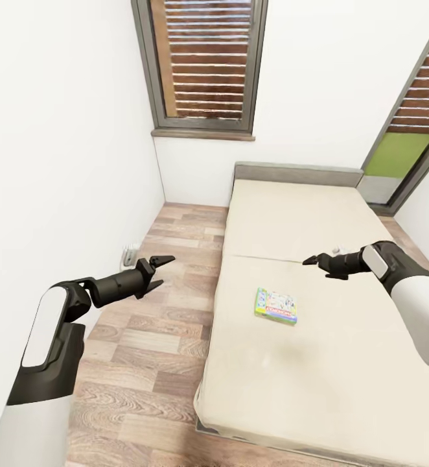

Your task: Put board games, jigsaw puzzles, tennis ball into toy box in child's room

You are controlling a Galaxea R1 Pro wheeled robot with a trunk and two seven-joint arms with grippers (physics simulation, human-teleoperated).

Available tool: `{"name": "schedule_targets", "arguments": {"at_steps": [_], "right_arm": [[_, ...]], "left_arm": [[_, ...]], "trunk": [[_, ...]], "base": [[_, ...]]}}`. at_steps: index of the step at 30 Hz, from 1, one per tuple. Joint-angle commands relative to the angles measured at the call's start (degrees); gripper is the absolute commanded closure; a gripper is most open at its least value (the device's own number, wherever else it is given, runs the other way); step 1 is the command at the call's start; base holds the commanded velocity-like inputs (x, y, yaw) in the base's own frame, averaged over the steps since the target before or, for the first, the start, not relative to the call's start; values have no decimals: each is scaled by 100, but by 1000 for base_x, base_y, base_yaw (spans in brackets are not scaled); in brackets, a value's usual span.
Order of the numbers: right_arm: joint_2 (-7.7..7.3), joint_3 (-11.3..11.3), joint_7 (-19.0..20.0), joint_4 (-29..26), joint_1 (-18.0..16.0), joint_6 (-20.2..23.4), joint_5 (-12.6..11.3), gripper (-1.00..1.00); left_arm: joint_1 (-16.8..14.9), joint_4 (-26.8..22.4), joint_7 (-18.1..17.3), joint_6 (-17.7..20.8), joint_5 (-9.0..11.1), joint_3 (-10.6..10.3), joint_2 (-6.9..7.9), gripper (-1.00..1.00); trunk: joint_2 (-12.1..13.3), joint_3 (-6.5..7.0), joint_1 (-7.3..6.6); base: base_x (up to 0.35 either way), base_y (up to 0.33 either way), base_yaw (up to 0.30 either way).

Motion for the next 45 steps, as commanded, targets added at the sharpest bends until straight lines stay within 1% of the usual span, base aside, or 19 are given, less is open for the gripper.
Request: {"name": "schedule_targets", "arguments": {"at_steps": [1,3,4,5,7,11,33,41,45], "right_arm": [[21,-5,-15,6,-1,-75,13,-100],[53,-9,-77,18,3,-244,9,-100],[53,-9,-77,18,3,-244,9,-100],[64,-10,-100,22,4,-310,7,-100],[81,-12,-132,29,6,-408,4,-100],[92,-19,-161,28,8,-494,-2,-100],[52,-48,-156,-19,6,-526,-24,-100],[27,-50,-156,-28,-17,-517,-24,-100],[18,-50,-156,-29,-26,-515,-25,-100]], "left_arm": [[-3,-5,62,12,50,80,2,-100],[2,-3,64,8,38,227,7,-100],[2,-3,64,8,38,227,7,-100],[4,-6,66,7,34,282,6,-100],[9,-16,67,5,29,362,1,-100],[14,-23,70,4,22,422,-4,-100],[19,-45,34,19,24,475,-5,-100],[19,-54,-48,49,77,458,-21,-100],[16,-76,-132,57,92,371,-45,-100]], "trunk": [[-5,-16,1],[-5,-34,1],[-5,-44,1],[-5,-53,1],[-85,-108,45],[-246,-217,132],[-1128,-818,616],[-1128,-893,616],[-1128,-930,616]], "base": [[0,0,0],[0,0,8],[0,0,11],[0,0,21],[0,0,32],[0,0,42],[0,0,63],[0,0,71],[0,0,72]]}}
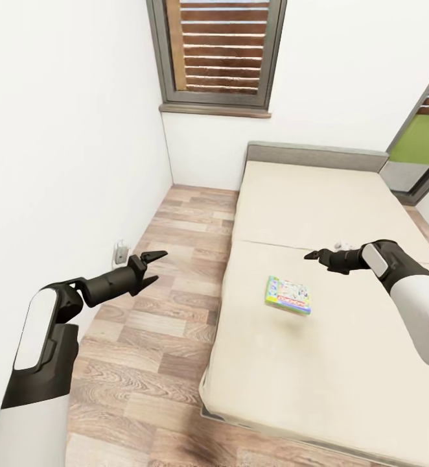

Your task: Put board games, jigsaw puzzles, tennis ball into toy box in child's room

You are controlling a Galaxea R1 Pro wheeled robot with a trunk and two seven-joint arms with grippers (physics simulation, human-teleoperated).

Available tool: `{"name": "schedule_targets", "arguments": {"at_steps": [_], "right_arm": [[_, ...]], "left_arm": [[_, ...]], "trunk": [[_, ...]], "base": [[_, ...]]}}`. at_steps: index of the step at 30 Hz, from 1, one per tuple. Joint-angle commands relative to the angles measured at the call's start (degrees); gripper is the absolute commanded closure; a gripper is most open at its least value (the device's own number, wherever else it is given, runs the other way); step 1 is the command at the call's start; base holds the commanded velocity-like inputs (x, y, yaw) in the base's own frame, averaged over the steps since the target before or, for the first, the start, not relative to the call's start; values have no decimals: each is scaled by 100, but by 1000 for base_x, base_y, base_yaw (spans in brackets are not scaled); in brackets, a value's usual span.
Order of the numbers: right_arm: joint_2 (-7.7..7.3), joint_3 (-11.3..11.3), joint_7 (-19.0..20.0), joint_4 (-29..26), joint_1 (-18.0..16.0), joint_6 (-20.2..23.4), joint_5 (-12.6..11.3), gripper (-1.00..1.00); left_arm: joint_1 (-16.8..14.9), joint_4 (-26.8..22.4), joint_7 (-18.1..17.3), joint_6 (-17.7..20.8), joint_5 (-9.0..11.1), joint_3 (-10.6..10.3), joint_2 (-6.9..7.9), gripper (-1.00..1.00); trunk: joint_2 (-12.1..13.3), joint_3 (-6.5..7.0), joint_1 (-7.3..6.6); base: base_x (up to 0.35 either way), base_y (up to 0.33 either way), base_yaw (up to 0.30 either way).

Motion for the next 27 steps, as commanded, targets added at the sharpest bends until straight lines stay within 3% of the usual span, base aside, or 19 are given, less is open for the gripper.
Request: {"name": "schedule_targets", "arguments": {"at_steps": [1,7,14,19,27], "right_arm": [[-4,-7,24,-4,-5,24,16,-100],[-28,-7,18,-5,-9,25,16,-100],[-85,-10,16,-11,-13,26,19,-100],[-114,-14,16,-13,-20,26,22,-100],[-299,-21,16,-19,-36,26,24,-100]], "left_arm": [[-6,-9,36,17,57,-43,-6,-100],[-9,-24,-26,15,64,-226,-20,-100],[-10,-29,-125,20,69,-271,1,-100],[-5,-31,-357,21,71,-267,15,-100],[14,-26,-994,24,128,-223,42,-100]], "trunk": [[-4,-14,0],[-4,-71,0],[-4,-136,0],[-4,-183,0],[-325,-401,176]], "base": [[0,0,72],[0,0,72],[0,0,72],[0,0,72],[0,0,72]]}}
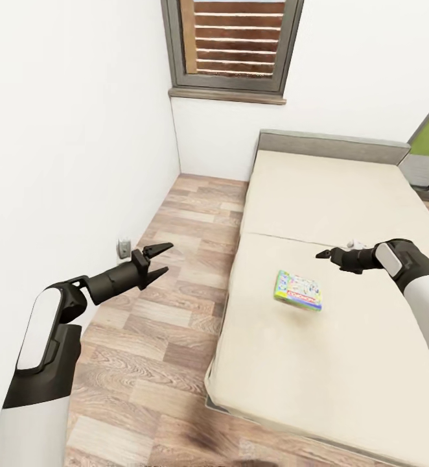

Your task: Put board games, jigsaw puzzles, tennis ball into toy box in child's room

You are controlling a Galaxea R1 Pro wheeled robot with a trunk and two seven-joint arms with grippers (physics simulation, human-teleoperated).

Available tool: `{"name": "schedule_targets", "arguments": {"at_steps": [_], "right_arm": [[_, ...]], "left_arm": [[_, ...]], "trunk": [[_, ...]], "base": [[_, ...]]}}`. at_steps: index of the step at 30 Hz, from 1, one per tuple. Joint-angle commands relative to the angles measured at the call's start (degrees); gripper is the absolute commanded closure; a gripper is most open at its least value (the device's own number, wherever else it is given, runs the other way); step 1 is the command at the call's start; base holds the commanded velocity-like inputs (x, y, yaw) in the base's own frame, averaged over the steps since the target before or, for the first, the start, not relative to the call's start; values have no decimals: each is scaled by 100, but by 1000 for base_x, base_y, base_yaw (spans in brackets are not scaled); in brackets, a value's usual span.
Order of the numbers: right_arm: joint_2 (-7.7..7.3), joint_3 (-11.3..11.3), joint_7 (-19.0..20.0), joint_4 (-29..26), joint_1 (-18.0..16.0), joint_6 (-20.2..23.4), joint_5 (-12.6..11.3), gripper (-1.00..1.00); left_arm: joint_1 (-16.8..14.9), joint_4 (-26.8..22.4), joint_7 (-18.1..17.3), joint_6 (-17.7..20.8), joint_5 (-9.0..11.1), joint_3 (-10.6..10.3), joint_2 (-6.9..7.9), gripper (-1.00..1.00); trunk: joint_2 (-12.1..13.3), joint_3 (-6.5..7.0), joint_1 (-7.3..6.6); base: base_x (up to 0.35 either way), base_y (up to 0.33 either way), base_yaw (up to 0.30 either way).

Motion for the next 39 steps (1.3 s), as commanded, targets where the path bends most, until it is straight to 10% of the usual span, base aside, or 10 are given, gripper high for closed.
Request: {"name": "schedule_targets", "arguments": {"at_steps": [1,21,39], "right_arm": [[-37,-10,24,-5,-5,25,13,-100],[-244,-12,18,-7,-6,19,-315,-100],[-278,-13,23,-3,10,24,-387,-100]], "left_arm": [[-2,-2,-10,22,83,-1,1,-100],[129,33,115,28,99,1,11,-100],[-259,42,2521,33,344,-472,-69,-100]], "trunk": [[-5,-14,1],[-5,-202,1],[-5,-370,1]], "base": [[0,0,72],[0,0,72],[0,0,70]]}}
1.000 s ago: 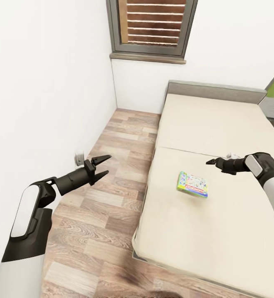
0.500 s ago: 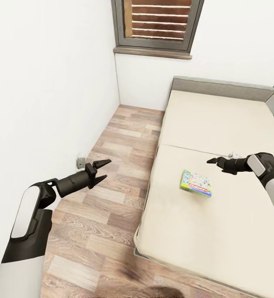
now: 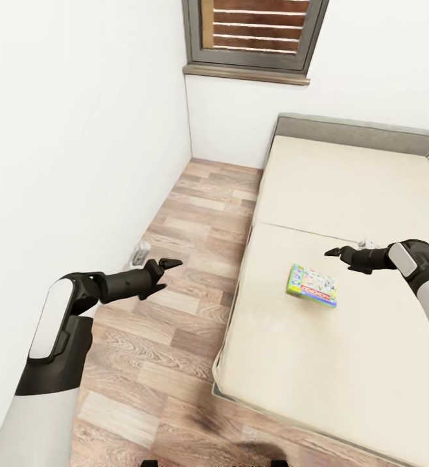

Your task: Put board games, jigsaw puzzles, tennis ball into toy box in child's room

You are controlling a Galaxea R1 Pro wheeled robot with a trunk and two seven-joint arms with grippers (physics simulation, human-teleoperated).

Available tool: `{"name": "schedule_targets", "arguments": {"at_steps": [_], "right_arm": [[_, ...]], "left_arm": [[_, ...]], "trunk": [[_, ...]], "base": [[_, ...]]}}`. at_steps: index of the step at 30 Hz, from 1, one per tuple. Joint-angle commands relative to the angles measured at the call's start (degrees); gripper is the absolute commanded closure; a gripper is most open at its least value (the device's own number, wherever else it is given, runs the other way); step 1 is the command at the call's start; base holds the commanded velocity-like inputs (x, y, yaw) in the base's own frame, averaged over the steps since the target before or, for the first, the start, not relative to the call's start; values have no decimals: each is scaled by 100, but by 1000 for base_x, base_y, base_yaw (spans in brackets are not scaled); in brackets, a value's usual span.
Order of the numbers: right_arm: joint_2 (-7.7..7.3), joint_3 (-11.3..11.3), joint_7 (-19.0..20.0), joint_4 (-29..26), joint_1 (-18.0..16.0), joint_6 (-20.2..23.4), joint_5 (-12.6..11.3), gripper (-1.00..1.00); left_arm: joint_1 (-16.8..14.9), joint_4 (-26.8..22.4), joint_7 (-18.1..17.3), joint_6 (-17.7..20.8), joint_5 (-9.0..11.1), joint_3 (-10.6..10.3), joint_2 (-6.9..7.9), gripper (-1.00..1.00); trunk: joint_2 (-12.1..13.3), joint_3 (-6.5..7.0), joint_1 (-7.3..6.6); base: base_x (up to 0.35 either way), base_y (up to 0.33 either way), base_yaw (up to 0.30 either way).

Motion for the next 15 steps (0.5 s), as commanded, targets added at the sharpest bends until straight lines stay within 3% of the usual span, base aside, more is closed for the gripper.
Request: {"name": "schedule_targets", "arguments": {"at_steps": [1,15], "right_arm": [[-11,-9,28,-4,-2,23,21,-100],[-83,-9,29,-4,-1,30,5,-100]], "left_arm": [[-15,-7,164,2,64,-15,-21,-100],[-72,-25,539,-34,83,-87,-159,-100]], "trunk": [[-3,-14,0],[-3,-144,0]], "base": [[0,0,46],[0,0,15]]}}
